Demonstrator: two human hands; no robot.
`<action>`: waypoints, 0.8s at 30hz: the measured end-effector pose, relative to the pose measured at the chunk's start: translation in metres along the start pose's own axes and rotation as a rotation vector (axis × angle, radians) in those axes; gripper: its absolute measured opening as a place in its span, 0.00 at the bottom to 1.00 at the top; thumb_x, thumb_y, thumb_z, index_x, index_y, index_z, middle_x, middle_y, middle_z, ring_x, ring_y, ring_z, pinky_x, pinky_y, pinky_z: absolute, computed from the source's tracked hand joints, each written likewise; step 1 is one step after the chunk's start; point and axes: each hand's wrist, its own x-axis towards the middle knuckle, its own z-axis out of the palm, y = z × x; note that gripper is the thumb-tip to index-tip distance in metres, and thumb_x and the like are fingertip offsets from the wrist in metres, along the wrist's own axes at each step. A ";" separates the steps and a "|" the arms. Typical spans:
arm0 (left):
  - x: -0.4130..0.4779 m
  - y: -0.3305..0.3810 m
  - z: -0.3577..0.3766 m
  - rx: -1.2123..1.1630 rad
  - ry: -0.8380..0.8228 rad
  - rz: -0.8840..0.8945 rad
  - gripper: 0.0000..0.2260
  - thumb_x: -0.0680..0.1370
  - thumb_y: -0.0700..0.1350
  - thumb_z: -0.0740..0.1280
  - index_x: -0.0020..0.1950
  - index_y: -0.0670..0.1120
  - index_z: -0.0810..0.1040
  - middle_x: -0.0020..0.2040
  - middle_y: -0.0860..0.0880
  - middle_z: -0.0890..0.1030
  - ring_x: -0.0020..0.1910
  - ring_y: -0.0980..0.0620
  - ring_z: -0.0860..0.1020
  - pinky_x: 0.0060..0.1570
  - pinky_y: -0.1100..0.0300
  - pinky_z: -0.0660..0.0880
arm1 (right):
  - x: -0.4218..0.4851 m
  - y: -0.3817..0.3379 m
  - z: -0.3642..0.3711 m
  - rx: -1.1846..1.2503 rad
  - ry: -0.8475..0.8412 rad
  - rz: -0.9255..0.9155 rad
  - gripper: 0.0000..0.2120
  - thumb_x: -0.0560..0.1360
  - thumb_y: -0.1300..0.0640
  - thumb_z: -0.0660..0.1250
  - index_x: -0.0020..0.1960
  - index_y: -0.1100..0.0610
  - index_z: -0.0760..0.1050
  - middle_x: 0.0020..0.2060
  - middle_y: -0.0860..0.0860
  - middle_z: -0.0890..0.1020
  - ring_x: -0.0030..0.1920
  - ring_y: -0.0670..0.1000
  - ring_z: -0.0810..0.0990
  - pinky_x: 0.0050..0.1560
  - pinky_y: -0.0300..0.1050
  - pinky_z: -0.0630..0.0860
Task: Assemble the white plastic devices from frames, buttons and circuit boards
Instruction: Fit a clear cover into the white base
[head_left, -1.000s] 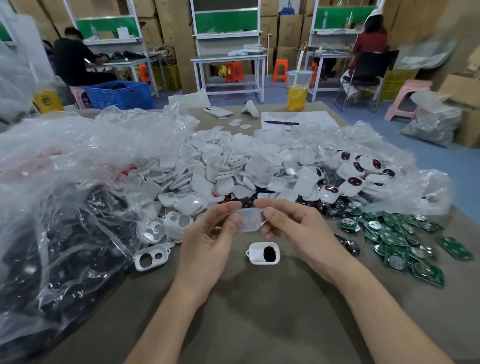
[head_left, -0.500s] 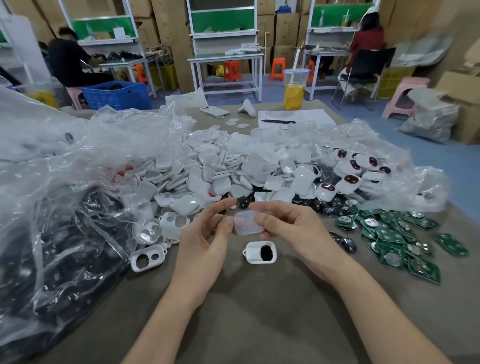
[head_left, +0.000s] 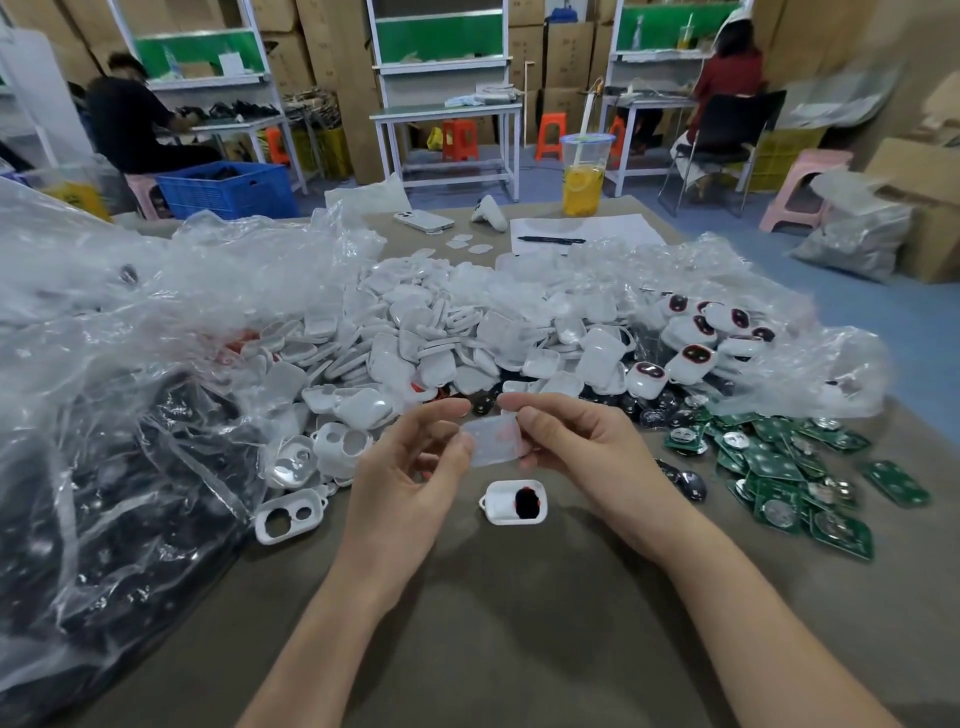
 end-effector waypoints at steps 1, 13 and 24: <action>0.000 0.000 0.000 -0.006 -0.003 -0.002 0.13 0.78 0.41 0.72 0.53 0.61 0.83 0.43 0.57 0.84 0.43 0.60 0.80 0.46 0.70 0.74 | 0.001 0.001 -0.001 0.039 0.003 -0.003 0.10 0.79 0.56 0.67 0.56 0.52 0.85 0.44 0.53 0.85 0.42 0.48 0.82 0.47 0.38 0.80; -0.001 0.005 0.002 -0.031 -0.027 0.002 0.12 0.78 0.40 0.72 0.53 0.58 0.83 0.43 0.55 0.83 0.43 0.60 0.81 0.45 0.70 0.74 | 0.000 -0.001 -0.001 -0.028 -0.004 -0.009 0.11 0.74 0.55 0.74 0.56 0.50 0.84 0.39 0.50 0.84 0.38 0.46 0.82 0.48 0.37 0.79; -0.004 0.003 0.003 0.020 -0.073 -0.015 0.08 0.78 0.45 0.70 0.51 0.60 0.82 0.48 0.54 0.85 0.48 0.49 0.81 0.48 0.64 0.75 | -0.004 0.001 -0.004 -0.080 0.002 -0.023 0.09 0.78 0.57 0.71 0.56 0.47 0.84 0.37 0.51 0.84 0.38 0.47 0.83 0.51 0.40 0.80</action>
